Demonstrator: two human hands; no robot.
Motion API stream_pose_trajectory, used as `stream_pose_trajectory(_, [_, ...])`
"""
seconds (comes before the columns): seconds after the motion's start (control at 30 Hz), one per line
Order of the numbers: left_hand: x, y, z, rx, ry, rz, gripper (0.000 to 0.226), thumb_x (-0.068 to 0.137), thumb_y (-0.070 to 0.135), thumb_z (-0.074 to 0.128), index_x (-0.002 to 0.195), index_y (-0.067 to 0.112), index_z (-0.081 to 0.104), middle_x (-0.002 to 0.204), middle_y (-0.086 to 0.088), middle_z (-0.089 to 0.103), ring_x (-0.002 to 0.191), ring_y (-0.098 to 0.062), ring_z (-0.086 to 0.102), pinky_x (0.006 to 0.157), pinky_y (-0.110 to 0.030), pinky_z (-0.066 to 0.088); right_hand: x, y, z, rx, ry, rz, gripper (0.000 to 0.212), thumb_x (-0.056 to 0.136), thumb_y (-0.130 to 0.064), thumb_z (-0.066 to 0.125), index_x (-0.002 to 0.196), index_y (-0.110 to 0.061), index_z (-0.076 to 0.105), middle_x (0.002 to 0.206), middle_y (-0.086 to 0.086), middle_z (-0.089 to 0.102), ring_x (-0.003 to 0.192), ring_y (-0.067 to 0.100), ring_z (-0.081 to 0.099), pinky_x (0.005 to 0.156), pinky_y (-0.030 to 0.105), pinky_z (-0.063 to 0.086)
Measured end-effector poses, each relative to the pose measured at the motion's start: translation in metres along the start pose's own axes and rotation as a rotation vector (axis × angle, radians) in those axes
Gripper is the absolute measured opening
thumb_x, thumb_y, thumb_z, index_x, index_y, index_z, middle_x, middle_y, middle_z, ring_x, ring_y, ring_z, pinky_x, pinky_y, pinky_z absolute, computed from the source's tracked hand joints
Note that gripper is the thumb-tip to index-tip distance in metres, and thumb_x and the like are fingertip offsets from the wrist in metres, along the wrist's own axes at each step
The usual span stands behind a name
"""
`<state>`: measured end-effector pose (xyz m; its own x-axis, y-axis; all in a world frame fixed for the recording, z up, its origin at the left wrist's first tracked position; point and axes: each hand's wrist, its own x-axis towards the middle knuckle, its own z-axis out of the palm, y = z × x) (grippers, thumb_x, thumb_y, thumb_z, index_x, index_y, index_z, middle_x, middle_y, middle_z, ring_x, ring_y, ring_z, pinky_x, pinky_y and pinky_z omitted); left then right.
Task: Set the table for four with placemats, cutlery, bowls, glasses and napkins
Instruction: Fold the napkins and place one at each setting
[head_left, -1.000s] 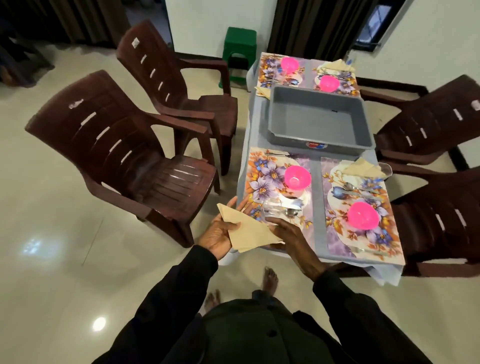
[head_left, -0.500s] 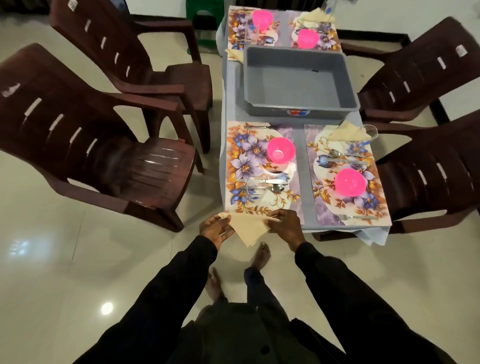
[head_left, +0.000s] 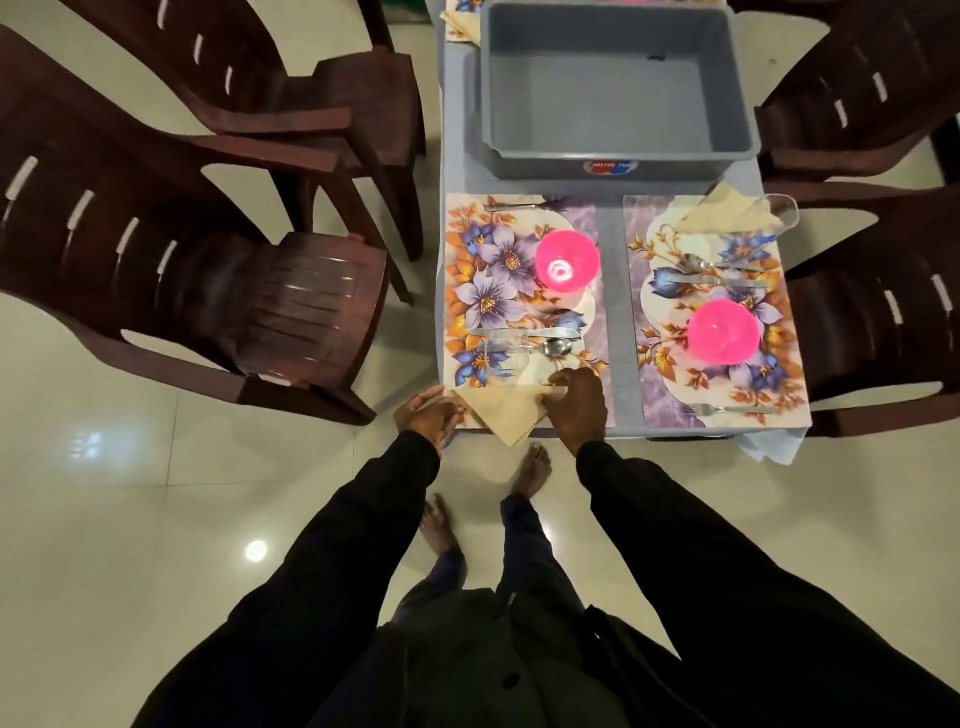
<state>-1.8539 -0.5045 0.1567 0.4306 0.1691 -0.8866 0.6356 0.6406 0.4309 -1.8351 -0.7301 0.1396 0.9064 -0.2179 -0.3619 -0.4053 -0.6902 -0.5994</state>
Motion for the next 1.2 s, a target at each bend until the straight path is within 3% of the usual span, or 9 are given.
stream_pose_trajectory(0.17, [-0.003, -0.001, 0.003, 0.021, -0.057, 0.011, 0.023, 0.103, -0.001, 0.048, 0.088, 0.003, 0.065, 0.065, -0.008, 0.074, 0.059, -0.021, 0.072, 0.052, -0.022, 0.058, 0.0, 0.004, 0.007, 0.02, -0.009, -0.038, 0.025, 0.088, -0.023, 0.078, 0.109, -0.015, 0.068, 0.122, 0.007, 0.059, 0.117, 0.024, 0.054, 0.092, 0.04, 0.051])
stream_pose_trajectory(0.27, [-0.001, -0.003, 0.004, 0.025, -0.05, 0.041, 0.031, 0.106, -0.001, 0.039, 0.089, 0.001, 0.064, 0.064, -0.008, 0.072, 0.053, -0.016, 0.07, 0.049, -0.021, 0.055, 0.002, 0.003, 0.007, 0.025, -0.023, -0.05, 0.02, 0.091, -0.022, 0.074, 0.109, -0.015, 0.071, 0.123, 0.005, 0.06, 0.119, 0.02, 0.052, 0.091, 0.032, 0.047])
stream_pose_trajectory(0.37, [0.0, -0.004, 0.003, 0.019, -0.042, 0.068, 0.03, 0.106, -0.003, 0.039, 0.09, -0.001, 0.065, 0.062, -0.006, 0.073, 0.052, -0.015, 0.07, 0.05, -0.021, 0.055, 0.004, 0.007, 0.006, -0.038, -0.012, -0.125, 0.015, 0.092, -0.019, 0.073, 0.107, -0.015, 0.073, 0.118, 0.005, 0.062, 0.115, 0.023, 0.052, 0.089, 0.035, 0.05])
stream_pose_trajectory(0.57, [0.005, -0.004, -0.011, 0.085, -0.029, 0.106, 0.013, 0.098, 0.0, 0.06, 0.102, 0.0, 0.072, 0.083, -0.01, 0.077, 0.077, -0.024, 0.071, 0.063, -0.025, 0.06, 0.0, 0.009, -0.001, -0.087, 0.057, -0.158, 0.021, 0.091, -0.013, 0.073, 0.113, -0.01, 0.071, 0.122, 0.01, 0.064, 0.118, 0.029, 0.053, 0.098, 0.037, 0.045])
stream_pose_trajectory(0.7, [-0.001, -0.004, -0.02, 0.257, -0.038, 0.19, 0.023, 0.095, -0.001, 0.064, 0.117, -0.009, 0.068, 0.114, -0.022, 0.071, 0.098, -0.034, 0.067, 0.077, -0.033, 0.061, -0.01, 0.008, -0.006, -0.031, 0.087, -0.15, 0.023, 0.095, -0.016, 0.069, 0.117, -0.01, 0.068, 0.124, 0.01, 0.066, 0.118, 0.027, 0.057, 0.1, 0.035, 0.046])
stream_pose_trajectory(0.93, [-0.024, -0.004, -0.029, 0.636, -0.076, 0.411, 0.018, 0.09, 0.007, 0.074, 0.107, 0.004, 0.072, 0.107, -0.012, 0.073, 0.096, -0.024, 0.067, 0.093, -0.042, 0.057, -0.026, 0.004, -0.017, -0.07, 0.195, -0.198, 0.021, 0.094, -0.018, 0.07, 0.114, -0.013, 0.069, 0.119, 0.008, 0.068, 0.113, 0.026, 0.058, 0.097, 0.036, 0.047])
stream_pose_trajectory(1.07, [-0.035, 0.001, -0.03, 0.711, -0.124, 0.499, 0.014, 0.092, 0.006, 0.072, 0.106, 0.006, 0.072, 0.107, -0.011, 0.072, 0.099, -0.023, 0.067, 0.092, -0.035, 0.057, -0.035, -0.002, -0.025, -0.042, 0.228, -0.188, 0.021, 0.093, -0.012, 0.07, 0.114, -0.011, 0.068, 0.118, 0.008, 0.068, 0.114, 0.027, 0.057, 0.097, 0.039, 0.048])
stream_pose_trajectory(1.2, [-0.041, 0.006, -0.033, 0.755, -0.146, 0.561, 0.015, 0.094, 0.005, 0.069, 0.108, 0.006, 0.072, 0.111, -0.01, 0.073, 0.102, -0.022, 0.067, 0.076, -0.013, 0.053, -0.046, -0.007, -0.03, -0.033, 0.239, -0.194, 0.021, 0.094, -0.011, 0.069, 0.114, -0.011, 0.068, 0.119, 0.008, 0.067, 0.115, 0.026, 0.057, 0.098, 0.038, 0.048])
